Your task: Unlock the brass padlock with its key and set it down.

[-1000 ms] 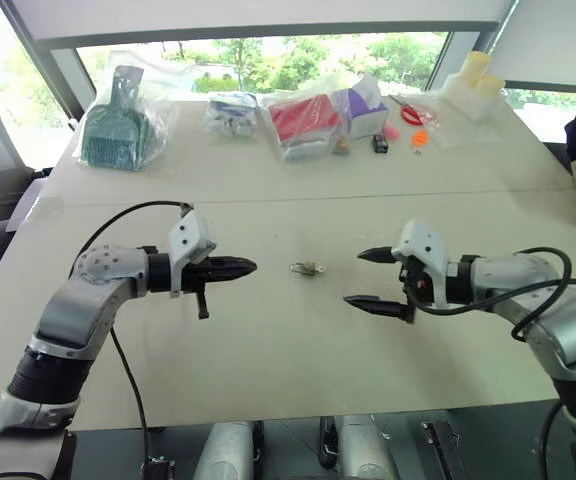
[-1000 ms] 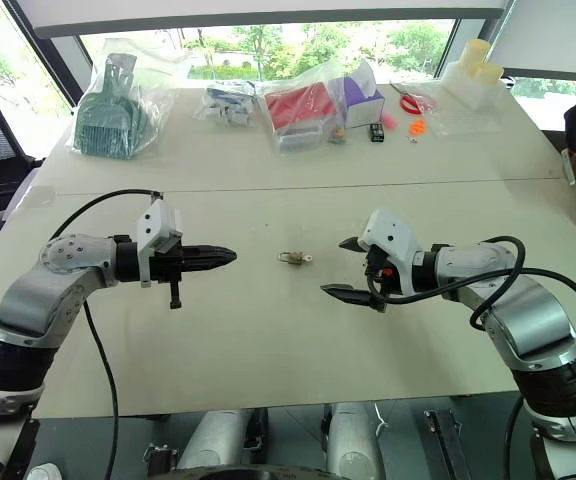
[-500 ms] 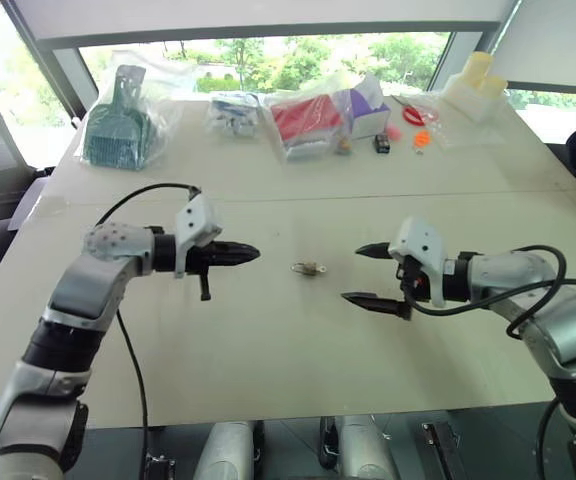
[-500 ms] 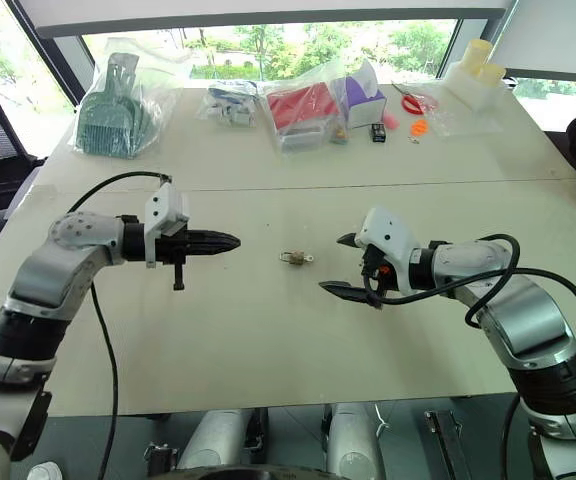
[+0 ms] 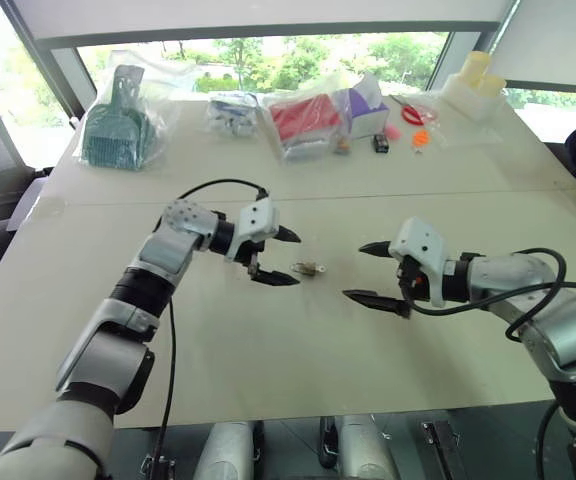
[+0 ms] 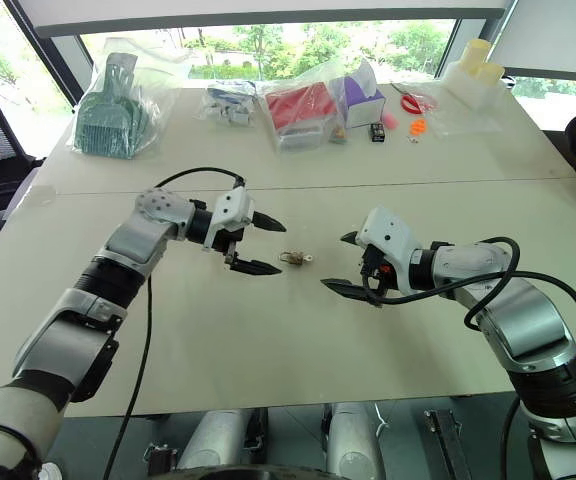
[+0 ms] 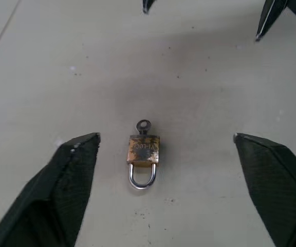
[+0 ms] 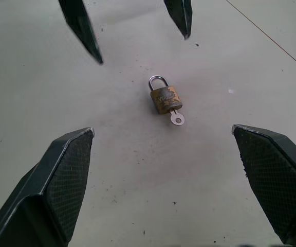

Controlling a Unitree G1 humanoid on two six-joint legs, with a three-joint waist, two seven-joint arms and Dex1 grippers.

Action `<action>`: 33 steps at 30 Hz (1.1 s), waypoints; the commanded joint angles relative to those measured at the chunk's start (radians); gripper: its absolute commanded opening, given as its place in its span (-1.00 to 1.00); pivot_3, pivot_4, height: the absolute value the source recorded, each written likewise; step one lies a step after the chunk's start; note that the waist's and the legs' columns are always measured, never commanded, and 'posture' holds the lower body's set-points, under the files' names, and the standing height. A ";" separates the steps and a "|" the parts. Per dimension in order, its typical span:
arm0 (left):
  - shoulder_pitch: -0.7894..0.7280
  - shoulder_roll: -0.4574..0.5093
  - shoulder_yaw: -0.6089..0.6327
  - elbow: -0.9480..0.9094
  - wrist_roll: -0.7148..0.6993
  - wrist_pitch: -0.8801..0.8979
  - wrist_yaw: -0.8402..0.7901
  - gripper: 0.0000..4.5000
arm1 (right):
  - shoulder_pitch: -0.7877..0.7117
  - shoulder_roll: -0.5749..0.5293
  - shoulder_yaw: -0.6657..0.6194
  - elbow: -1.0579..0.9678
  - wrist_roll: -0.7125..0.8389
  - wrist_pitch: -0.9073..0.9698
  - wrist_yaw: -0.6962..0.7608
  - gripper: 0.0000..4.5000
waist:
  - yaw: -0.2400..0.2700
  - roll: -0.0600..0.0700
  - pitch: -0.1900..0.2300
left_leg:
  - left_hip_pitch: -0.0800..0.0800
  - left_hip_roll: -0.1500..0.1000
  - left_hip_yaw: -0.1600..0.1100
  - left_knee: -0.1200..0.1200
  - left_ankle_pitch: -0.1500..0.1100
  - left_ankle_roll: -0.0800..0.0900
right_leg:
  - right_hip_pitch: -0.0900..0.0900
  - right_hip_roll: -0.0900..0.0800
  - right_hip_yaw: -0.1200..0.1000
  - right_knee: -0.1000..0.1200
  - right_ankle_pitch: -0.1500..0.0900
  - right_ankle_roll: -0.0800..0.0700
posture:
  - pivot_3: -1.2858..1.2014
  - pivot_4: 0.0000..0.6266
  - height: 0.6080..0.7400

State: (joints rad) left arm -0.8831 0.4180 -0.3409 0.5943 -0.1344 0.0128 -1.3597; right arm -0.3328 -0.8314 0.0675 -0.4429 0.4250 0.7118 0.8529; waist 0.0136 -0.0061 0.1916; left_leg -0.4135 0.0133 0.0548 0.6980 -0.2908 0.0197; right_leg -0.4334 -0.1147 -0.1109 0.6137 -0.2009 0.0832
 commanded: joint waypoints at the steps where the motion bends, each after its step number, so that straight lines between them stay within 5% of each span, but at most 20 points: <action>1: -0.049 -0.032 -0.010 0.108 0.057 -0.121 -0.007 0.99 | 0.017 -0.001 -0.034 -0.064 0.009 0.004 -0.017 1.00 | 0.001 0.000 0.000 | 0.000 0.000 0.000 0.000 0.000 0.000 | 0.000 0.000 0.000 0.000 0.000 0.000 | 0.03 -0.52 1.00; 15: -0.123 -0.157 0.027 0.408 0.143 -0.290 0.057 0.99 | 0.028 -0.004 -0.038 -0.093 0.013 0.023 -0.047 1.00 | 0.001 0.000 0.000 | -0.002 0.000 -0.001 0.001 0.000 0.000 | -0.001 -0.001 -0.001 0.000 0.000 0.000 | 0.03 -0.52 1.00; 18: -0.126 -0.162 0.027 0.434 0.156 -0.304 0.065 0.63 | 0.028 -0.006 -0.038 -0.098 0.013 0.026 -0.050 1.00 | 0.002 -0.001 0.000 | -0.002 0.000 -0.001 0.001 0.000 0.000 | -0.001 -0.001 -0.001 0.000 0.000 0.000 | 0.03 -0.52 1.00; 24: -0.123 -0.152 0.031 0.464 0.183 -0.333 0.084 -0.59 | 0.028 -0.007 -0.034 -0.098 0.009 0.023 -0.054 1.00 | 0.001 -0.001 0.000 | -0.002 0.000 -0.001 0.001 0.000 0.000 | -0.001 -0.001 -0.001 0.000 0.000 0.000 | 0.03 -0.52 1.00; 33: -0.152 -0.108 0.099 0.396 0.117 -0.281 0.024 -0.67 | -0.016 0.029 0.034 -0.072 -0.082 -0.071 -0.088 1.00 | -0.003 -0.001 0.000 | -0.002 0.000 -0.001 0.001 0.000 0.000 | -0.001 0.000 -0.001 0.001 0.000 0.000 | 0.03 -0.52 1.00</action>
State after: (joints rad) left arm -0.9921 0.2885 -0.2886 1.0465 0.0234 -0.2915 -1.3059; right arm -0.3209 -0.8108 0.0850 -0.5026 0.3872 0.7015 0.7818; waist 0.0102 -0.0070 0.1913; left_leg -0.4156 0.0139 0.0545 0.6991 -0.2909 0.0200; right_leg -0.4357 -0.1151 -0.1116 0.6150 -0.2005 0.0831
